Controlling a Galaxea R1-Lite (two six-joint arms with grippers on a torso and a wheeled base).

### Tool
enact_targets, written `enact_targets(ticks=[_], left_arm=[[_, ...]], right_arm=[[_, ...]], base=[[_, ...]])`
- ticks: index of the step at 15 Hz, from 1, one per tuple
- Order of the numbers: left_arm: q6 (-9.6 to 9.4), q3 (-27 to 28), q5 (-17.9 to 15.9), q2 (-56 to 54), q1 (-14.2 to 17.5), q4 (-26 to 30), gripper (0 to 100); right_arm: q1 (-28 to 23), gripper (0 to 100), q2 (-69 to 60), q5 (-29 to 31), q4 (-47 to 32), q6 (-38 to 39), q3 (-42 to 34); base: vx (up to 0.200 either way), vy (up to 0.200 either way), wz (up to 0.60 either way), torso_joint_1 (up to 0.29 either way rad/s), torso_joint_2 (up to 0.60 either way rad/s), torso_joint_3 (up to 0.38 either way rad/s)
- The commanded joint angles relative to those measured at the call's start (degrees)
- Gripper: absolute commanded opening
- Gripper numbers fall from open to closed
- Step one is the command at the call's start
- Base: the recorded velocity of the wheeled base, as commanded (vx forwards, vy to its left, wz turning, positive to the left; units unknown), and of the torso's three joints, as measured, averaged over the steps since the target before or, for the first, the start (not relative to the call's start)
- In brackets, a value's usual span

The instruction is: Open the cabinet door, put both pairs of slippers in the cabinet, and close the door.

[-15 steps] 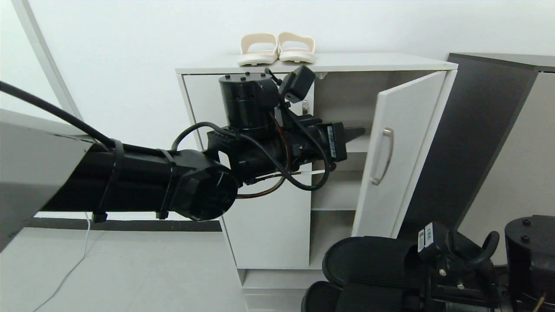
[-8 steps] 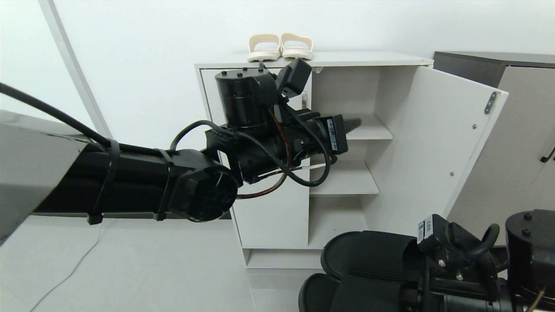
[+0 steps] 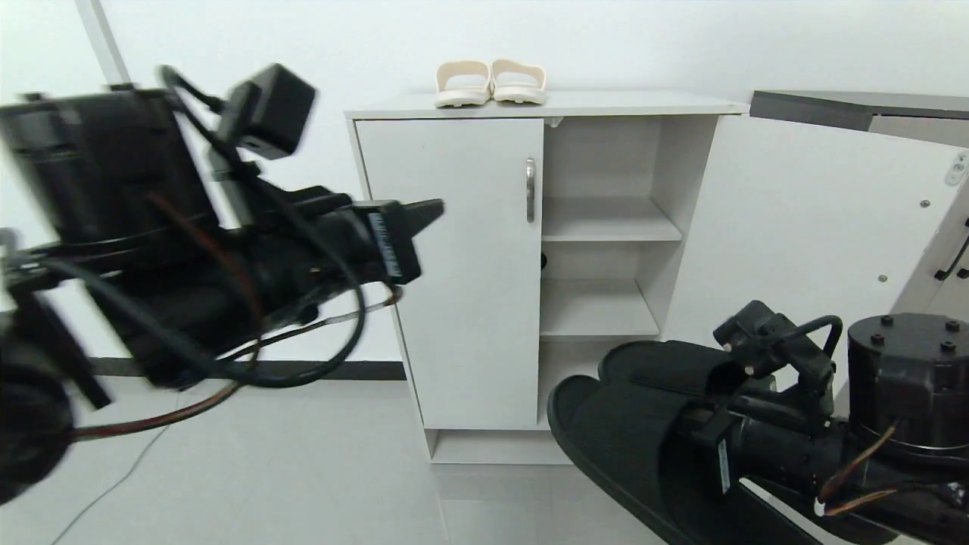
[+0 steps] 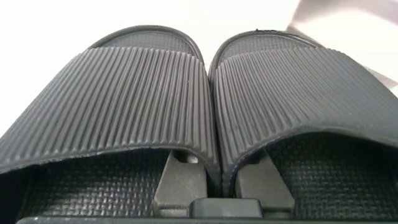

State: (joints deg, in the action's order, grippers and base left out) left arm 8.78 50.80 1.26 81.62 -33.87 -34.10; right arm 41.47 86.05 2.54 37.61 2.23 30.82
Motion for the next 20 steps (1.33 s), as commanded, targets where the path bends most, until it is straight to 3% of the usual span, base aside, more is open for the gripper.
enact_targets(ticks=[1, 3, 4, 6, 7, 8, 10, 12, 13, 14, 16, 17, 20], left_arm=[[-1.57, -14.76, 6.83, -31.61, 10.93, 16.34, 0], [-1.57, -16.17, 8.5, -44.7, 17.34, 31.81, 0], [-1.57, -18.1, 9.91, -50.33, 19.98, 36.73, 0], [-1.57, -23.82, 12.72, -57.09, 24.81, 37.96, 0], [-1.66, -29.97, 14.65, -62.81, 27.89, 38.14, 0], [-3.42, -36.12, 15.53, -68.52, 30.88, 37.96, 0], [-6.67, -41.13, 14.65, -77.22, 31.58, 38.05, 0], [-7.55, -43.85, 12.28, -79.07, 32.72, 37.52, 0], [-7.9, -45.0, 9.82, -80.03, 33.07, 37.09, 0], [-9.66, -46.4, 5.95, -81.62, 33.87, 36.73, 0], [-10.62, -50.62, 4.63, -81.62, 33.87, 32.25, 0], [-9.92, -50.71, 4.46, -81.62, 33.87, 32.25, 0], [-10.89, -50.8, -1.26, -81.62, 33.87, 34.27, 0]], right_arm=[[2.21, 0, 3.68, 4.94, 0.01, 4.19, 4.16], [2.21, 0, 7.2, 10.74, 0.01, 8.49, 7.59], [2.21, 0, 9.31, 12.85, 0.01, 9.37, 8.38], [2.21, 0, 11.24, 14.78, 0.1, 9.72, 8.47], [2.21, 0, 11.59, 14.87, 0.1, 9.81, 8.38], [2.21, 0, 11.59, 14.87, 0.1, 9.81, 8.38], [2.3, 0, 11.51, 14.69, 0.1, 9.81, 8.21], [2.65, 0, 11.68, 14.6, 0.1, 9.9, 7.94], [2.74, 0, 11.68, 14.69, 0.1, 9.9, 7.94], [2.82, 0, 11.51, 14.69, 0.1, 9.9, 7.94], [2.82, 0, 11.51, 14.6, 0.18, 9.9, 7.94], [3.09, 0, 11.68, 14.6, 0.18, 9.9, 7.94], [3.97, 0, 11.68, 14.6, 0.18, 9.81, 7.68]], base=[[0.0, 0.0, 0.0, 0.0, 0.0, 0.0], [0.0, 0.0, 0.0, 0.0, 0.0, 0.0], [0.0, 0.0, 0.0, 0.0, 0.0, 0.0], [0.0, 0.0, 0.0, 0.0, 0.0, 0.0], [0.0, 0.0, 0.0, 0.0, 0.0, 0.0], [0.0, 0.0, 0.0, 0.0, 0.0, 0.0], [0.0, 0.0, 0.0, 0.0, 0.0, 0.0], [0.0, 0.0, 0.0, 0.0, 0.0, 0.0], [0.0, 0.0, 0.0, 0.0, 0.0, 0.0], [0.0, 0.0, 0.0, 0.0, 0.0, 0.0], [0.0, 0.0, 0.0, 0.0, 0.0, 0.0], [0.0, 0.0, 0.0, 0.0, 0.0, 0.0], [0.0, 0.0, 0.0, 0.0, 0.0, 0.0]])
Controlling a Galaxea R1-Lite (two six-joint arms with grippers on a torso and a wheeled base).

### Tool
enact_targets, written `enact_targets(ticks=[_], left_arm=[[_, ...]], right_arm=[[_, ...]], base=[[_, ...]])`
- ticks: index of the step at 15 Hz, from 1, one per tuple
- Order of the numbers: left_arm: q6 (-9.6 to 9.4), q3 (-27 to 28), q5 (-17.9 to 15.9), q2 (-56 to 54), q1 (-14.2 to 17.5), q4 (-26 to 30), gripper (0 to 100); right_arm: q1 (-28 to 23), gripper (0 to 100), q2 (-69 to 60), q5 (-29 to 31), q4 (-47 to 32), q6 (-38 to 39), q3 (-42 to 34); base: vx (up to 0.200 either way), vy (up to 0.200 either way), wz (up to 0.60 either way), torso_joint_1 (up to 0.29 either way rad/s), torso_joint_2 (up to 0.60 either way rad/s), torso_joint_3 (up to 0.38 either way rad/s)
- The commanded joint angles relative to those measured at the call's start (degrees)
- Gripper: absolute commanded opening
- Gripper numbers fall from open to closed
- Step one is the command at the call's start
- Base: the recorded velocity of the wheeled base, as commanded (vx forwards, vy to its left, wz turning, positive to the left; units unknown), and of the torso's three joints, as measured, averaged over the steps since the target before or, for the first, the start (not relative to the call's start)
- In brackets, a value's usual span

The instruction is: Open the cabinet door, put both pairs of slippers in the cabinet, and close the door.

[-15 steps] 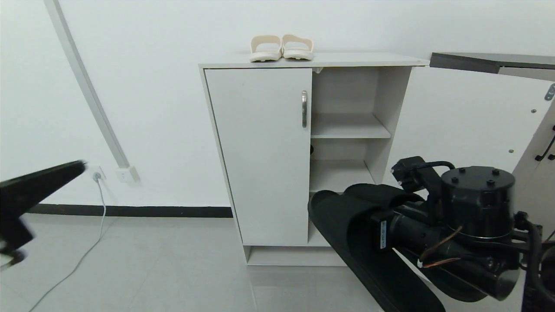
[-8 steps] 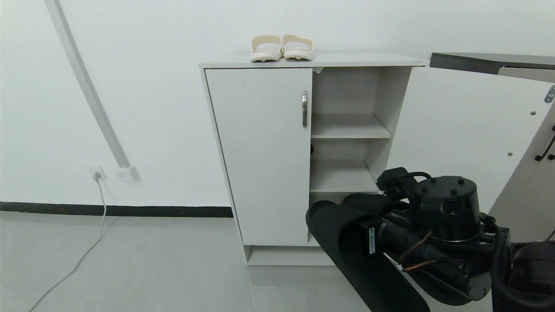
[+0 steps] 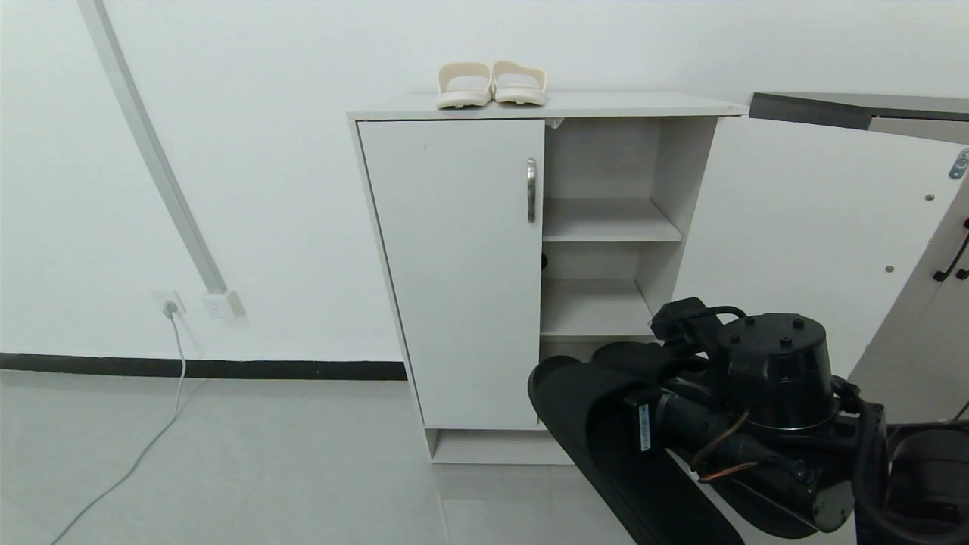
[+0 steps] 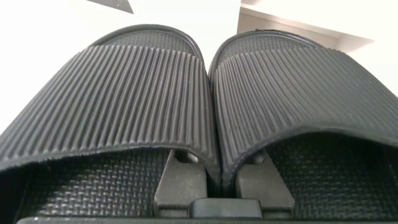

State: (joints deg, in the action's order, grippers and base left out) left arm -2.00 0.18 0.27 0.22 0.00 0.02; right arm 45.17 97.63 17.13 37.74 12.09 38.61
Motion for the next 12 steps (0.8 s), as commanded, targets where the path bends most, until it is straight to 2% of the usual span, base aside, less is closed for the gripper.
enact_targets(ticks=[1, 2, 4, 6, 8, 10, 11, 12], left_arm=[[-1.43, -0.18, -1.41, -0.22, 0.0, 0.15, 0], [-2.04, -0.18, -1.41, -0.22, 0.0, 0.06, 0], [-1.43, -0.18, -1.06, -0.22, 0.0, 0.15, 0], [0.77, -0.18, -0.44, -0.22, 0.0, 0.15, 0], [0.77, -0.18, -0.53, -0.22, 0.0, 0.15, 0], [0.77, -0.18, -0.53, -0.22, 0.0, 0.15, 0], [0.77, -0.18, -0.53, -0.22, 0.0, 0.15, 0], [0.77, -0.18, -0.53, -0.22, 0.0, 0.15, 0]], right_arm=[[0.54, 0, 0.1, 0.01, 0.05, -0.05, -0.02], [0.8, 0, 0.19, 0.19, -0.04, -0.05, 0.15], [1.33, 0, 1.33, 1.94, -0.04, -0.05, 1.47], [2.29, 0, 5.55, 10.56, -0.04, 0.91, 6.22], [4.32, 0, 8.54, 18.47, -0.56, 5.57, 10.96], [4.93, 0, 11.35, 24.36, -1.27, 6.01, 14.48], [4.93, 0, 12.84, 26.38, -1.27, 6.01, 16.15], [4.93, 0, 13.55, 26.82, -1.18, 6.01, 16.76]], base=[[0.0, 0.0, 0.0, 0.0, 0.0, 0.0], [0.0, 0.0, 0.0, 0.0, 0.0, 0.0], [0.0, 0.0, 0.0, 0.0, 0.0, 0.0], [0.0, 0.0, 0.0, 0.0, 0.0, 0.0], [0.0, 0.0, 0.0, 0.0, 0.0, 0.0], [0.0, 0.0, 0.0, 0.0, 0.0, 0.0], [0.0, 0.0, 0.0, 0.0, 0.0, 0.0], [0.0, -0.2, 0.0, 0.007, 0.0, 0.002]])
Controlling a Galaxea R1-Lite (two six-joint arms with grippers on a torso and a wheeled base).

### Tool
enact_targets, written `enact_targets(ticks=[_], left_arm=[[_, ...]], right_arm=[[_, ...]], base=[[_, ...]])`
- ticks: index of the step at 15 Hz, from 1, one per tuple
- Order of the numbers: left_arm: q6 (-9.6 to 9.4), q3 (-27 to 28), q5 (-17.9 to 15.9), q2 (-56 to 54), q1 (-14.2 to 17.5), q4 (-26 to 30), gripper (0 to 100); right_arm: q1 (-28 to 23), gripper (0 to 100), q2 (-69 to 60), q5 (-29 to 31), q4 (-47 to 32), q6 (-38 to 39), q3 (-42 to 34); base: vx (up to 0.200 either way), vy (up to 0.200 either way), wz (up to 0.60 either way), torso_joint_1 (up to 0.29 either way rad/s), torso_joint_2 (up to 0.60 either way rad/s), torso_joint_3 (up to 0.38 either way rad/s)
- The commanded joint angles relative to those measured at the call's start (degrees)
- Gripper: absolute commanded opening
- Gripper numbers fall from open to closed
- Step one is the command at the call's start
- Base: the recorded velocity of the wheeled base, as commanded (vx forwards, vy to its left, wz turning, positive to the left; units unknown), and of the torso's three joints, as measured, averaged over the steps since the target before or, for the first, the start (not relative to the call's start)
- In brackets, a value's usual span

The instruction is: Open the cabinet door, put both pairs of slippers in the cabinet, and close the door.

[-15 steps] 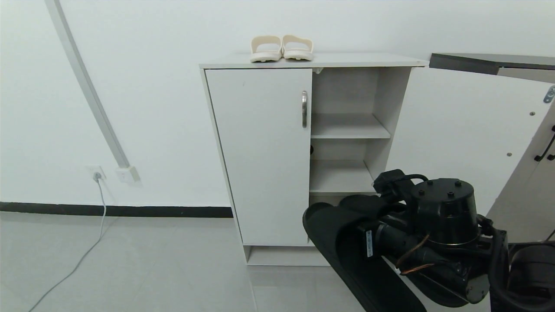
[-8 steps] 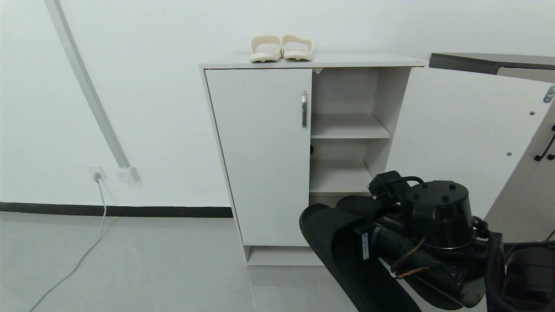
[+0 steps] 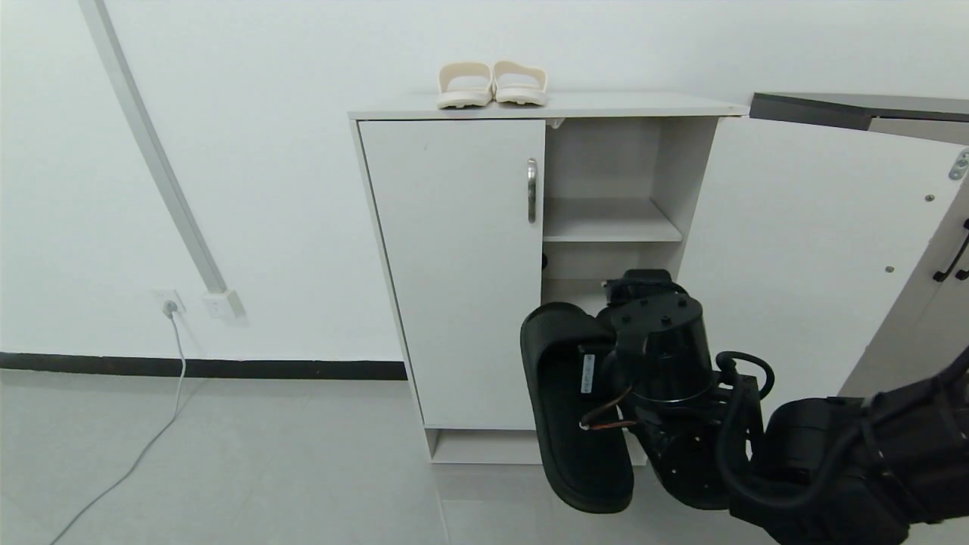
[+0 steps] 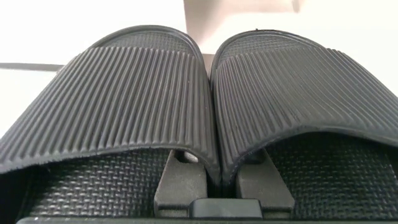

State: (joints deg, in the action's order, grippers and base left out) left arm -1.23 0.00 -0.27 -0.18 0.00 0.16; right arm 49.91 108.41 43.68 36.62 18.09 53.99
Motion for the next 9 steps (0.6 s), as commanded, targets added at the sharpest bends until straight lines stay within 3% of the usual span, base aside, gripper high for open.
enact_targets(ticks=[1, 8, 9], left_arm=[[0.0, 0.0, 0.0, 0.18, 0.0, 0.02, 0], [0.09, 0.0, 0.09, 0.18, 0.0, 0.02, 0], [0.09, 0.0, 0.09, 0.18, 0.0, 0.02, 0]], right_arm=[[0.19, 0, 2.86, 0.27, -0.06, 0.01, 1.47], [0.01, 0, 4.44, 0.53, -0.06, 0.01, 0.76], [-0.16, 0, 4.88, 0.44, 0.03, 0.01, 0.76]], base=[[0.0, -0.2, 0.0, -0.002, 0.0, 0.002], [0.0, -0.2, 0.0, 0.001, 0.0, 0.002], [0.0, 0.0, 0.0, 0.0, 0.0, 0.0]])
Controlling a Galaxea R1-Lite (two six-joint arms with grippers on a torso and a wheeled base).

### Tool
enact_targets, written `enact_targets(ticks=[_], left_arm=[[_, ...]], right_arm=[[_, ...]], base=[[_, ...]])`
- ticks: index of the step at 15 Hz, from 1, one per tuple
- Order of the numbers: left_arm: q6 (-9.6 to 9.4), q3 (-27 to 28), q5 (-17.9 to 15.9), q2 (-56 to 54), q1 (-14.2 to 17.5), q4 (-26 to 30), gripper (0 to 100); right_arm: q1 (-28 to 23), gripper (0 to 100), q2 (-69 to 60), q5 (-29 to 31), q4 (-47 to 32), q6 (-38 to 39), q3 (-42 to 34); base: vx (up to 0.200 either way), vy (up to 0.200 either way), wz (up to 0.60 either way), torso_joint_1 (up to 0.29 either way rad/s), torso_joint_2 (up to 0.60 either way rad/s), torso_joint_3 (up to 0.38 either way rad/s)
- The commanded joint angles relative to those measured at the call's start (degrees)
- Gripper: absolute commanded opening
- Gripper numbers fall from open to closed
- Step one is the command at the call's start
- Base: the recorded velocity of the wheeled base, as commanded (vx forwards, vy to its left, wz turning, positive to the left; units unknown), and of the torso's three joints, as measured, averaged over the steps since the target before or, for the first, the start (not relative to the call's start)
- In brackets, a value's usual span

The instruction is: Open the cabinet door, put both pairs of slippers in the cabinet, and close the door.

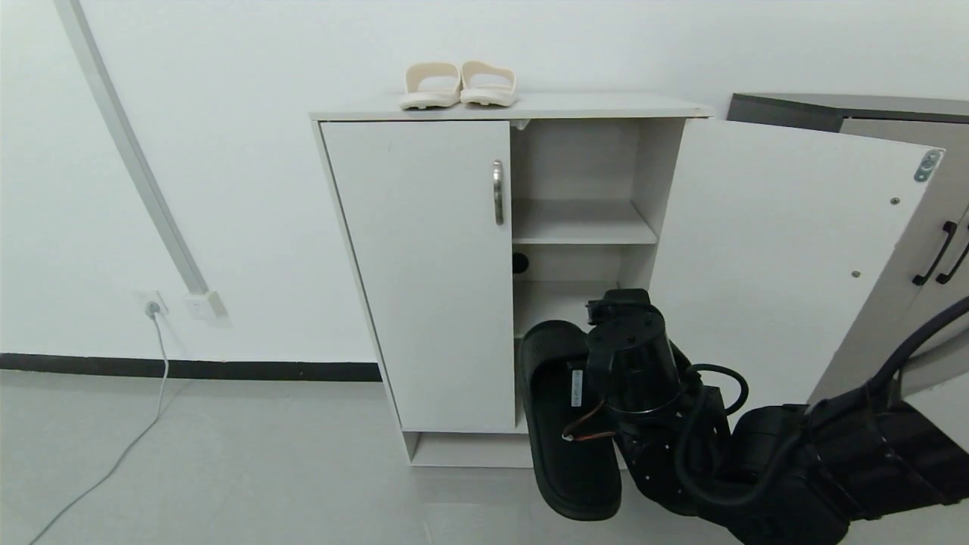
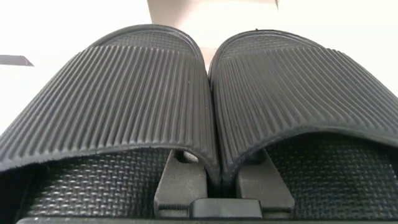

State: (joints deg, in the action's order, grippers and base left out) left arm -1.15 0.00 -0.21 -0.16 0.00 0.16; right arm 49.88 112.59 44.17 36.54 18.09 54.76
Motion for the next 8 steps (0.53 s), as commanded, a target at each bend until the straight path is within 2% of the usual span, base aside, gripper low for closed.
enact_targets(ticks=[1, 8], left_arm=[[0.0, 0.0, 0.03, 0.16, 0.0, 0.02, 0], [-0.08, 0.0, 0.03, 0.16, 0.0, 0.02, 0]], right_arm=[[-0.31, 0, 1.14, -0.22, 0.03, 0.01, 0.0], [-0.67, 0, 5.36, -3.56, 0.2, -0.16, 4.65]], base=[[0.0, 0.0, 0.0, 0.0, 0.0, 0.0], [0.0, 0.0, 0.0, 0.0, 0.0, 0.0]])
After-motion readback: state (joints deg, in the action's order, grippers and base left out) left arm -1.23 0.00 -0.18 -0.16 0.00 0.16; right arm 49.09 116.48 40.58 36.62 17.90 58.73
